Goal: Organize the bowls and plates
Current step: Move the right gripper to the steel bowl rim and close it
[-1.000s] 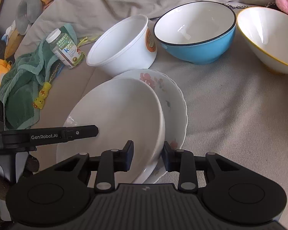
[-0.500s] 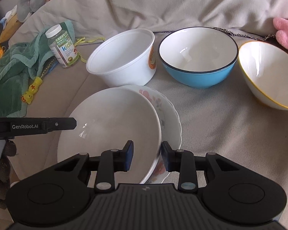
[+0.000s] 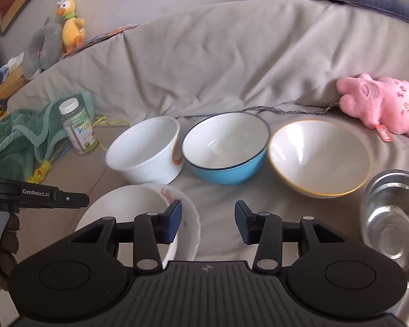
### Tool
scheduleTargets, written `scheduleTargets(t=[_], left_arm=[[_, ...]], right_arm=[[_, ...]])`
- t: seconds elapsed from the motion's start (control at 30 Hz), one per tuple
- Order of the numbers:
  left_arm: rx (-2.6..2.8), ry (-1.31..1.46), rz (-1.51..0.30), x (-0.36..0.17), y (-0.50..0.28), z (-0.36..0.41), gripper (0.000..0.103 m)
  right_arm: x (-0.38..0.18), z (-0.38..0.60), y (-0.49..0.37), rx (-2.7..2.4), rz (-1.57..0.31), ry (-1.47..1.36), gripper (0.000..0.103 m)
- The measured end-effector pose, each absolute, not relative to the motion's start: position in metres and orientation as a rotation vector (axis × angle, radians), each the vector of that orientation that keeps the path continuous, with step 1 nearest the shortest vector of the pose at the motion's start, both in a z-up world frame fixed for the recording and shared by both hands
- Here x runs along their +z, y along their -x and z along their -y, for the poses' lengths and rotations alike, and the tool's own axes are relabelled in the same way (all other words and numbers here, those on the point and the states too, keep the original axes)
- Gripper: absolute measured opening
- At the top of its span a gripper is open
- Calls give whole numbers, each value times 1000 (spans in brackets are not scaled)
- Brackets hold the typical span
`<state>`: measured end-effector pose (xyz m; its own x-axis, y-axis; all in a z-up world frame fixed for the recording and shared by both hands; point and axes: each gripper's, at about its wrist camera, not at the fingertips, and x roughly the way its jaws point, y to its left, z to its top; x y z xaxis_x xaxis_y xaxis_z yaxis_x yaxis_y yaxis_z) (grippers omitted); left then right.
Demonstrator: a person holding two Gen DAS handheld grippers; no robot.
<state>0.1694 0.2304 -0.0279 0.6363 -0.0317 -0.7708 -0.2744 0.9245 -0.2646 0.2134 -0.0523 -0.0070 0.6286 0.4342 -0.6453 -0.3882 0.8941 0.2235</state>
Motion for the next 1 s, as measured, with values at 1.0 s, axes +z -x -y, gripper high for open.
scheduleTargets(t=[1.0], left_arm=[[-317,214,-911,-45,-265,72,19]], right_arm=[[-91,296,-247,-55,-665,-344,43]])
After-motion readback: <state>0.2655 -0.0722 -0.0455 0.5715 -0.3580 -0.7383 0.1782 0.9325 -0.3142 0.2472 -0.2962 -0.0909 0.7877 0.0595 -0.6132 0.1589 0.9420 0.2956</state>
